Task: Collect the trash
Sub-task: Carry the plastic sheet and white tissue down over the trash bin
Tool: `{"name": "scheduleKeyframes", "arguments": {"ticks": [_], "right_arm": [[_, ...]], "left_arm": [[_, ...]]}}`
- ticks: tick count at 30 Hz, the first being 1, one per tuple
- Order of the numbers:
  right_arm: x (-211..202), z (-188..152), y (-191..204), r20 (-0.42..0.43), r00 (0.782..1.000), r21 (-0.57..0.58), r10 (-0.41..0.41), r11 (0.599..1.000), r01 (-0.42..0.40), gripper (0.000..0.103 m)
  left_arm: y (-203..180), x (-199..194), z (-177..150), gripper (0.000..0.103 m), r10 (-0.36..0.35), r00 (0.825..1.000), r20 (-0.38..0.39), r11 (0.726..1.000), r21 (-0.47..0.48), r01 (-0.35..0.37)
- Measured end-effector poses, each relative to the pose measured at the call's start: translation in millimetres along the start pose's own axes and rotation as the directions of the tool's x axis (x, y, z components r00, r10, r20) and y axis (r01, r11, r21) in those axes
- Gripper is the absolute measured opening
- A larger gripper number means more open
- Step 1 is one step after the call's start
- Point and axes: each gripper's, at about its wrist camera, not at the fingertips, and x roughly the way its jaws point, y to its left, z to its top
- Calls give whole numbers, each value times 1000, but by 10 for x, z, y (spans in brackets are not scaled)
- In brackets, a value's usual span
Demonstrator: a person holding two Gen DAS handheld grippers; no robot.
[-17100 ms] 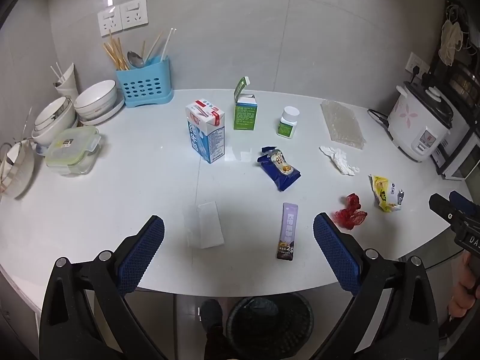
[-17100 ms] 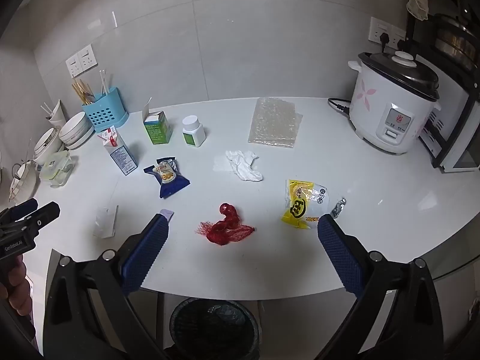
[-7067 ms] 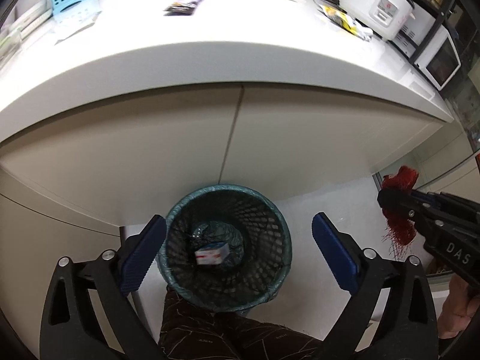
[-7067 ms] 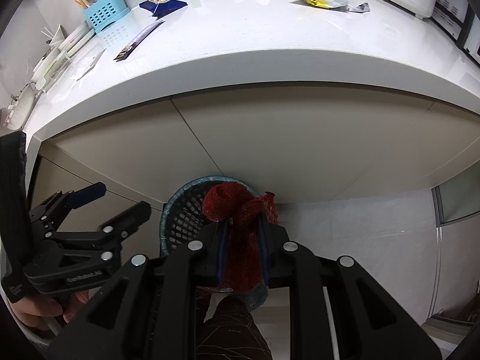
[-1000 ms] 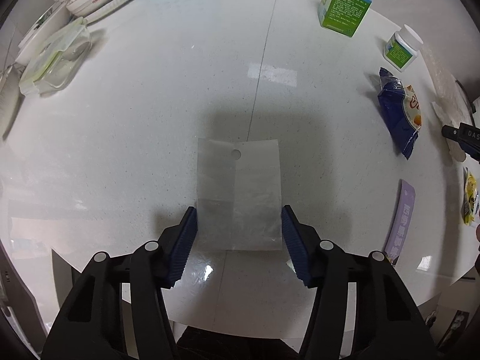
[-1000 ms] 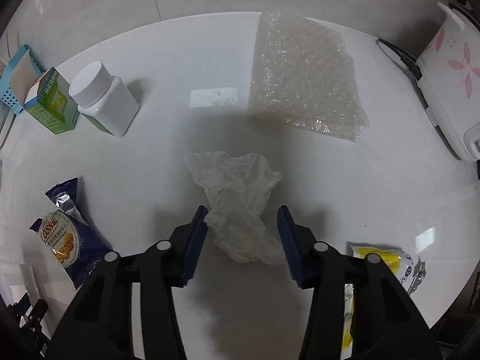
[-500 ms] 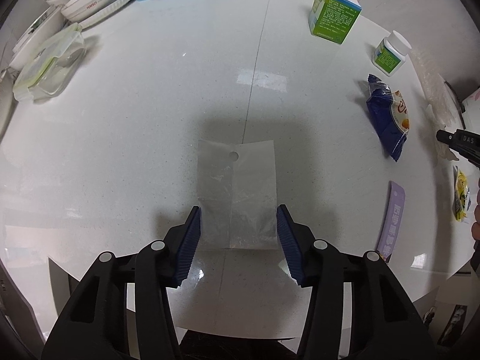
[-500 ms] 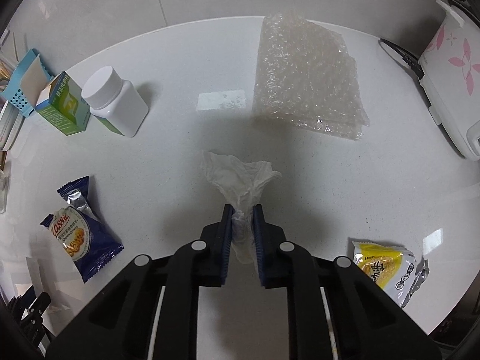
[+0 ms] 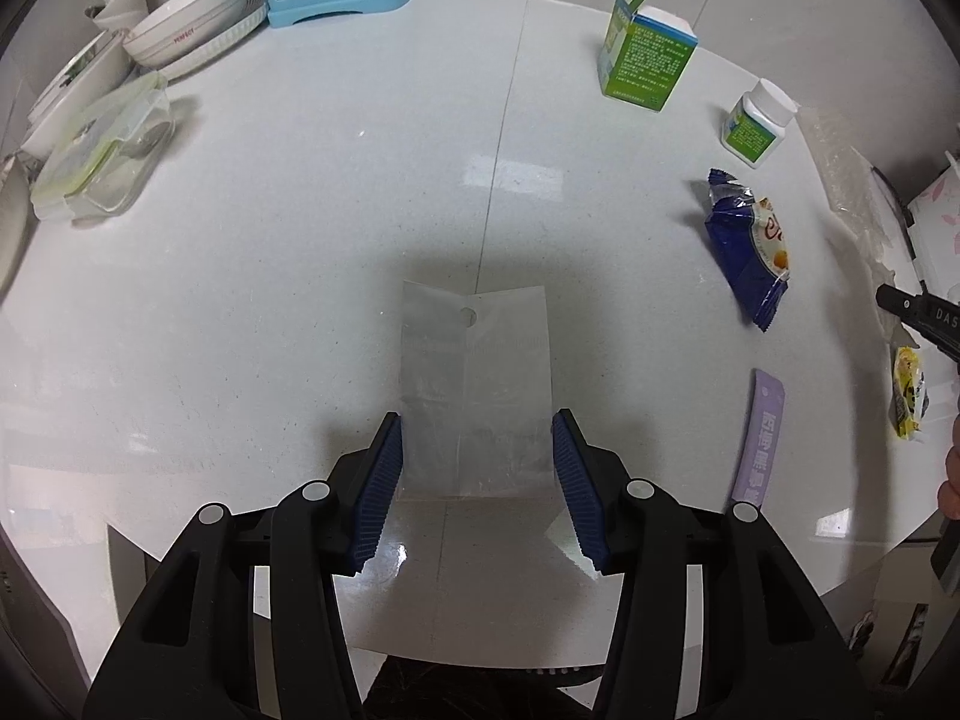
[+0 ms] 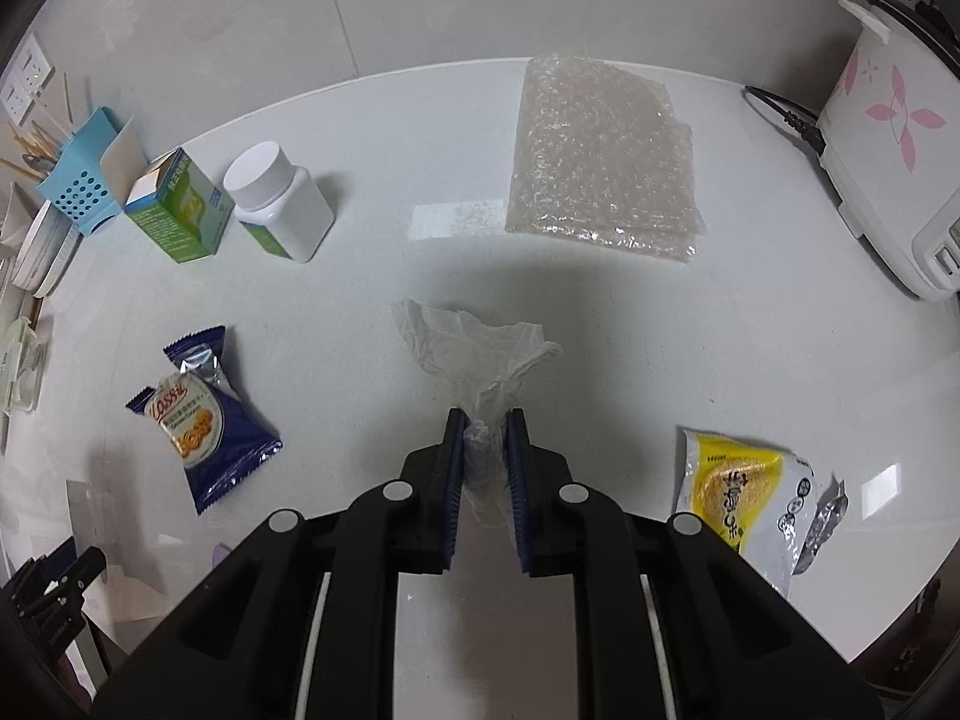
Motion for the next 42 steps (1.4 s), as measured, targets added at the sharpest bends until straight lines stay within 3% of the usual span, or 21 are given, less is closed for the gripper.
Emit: {"name": "scheduleKeyframes", "arguments": {"ticks": [18,42], "right_arm": [[-458,-335,-35,79,997,-29,18,999,-15,13],[-1393,-1146,143,211,974,-88,84,994,-67,13]], "left_arm": [[-290,-312,-86,50,-11,997,80,998,56,7],[-494,-877,-666,50,-73,986,151,992,114,56]]}}
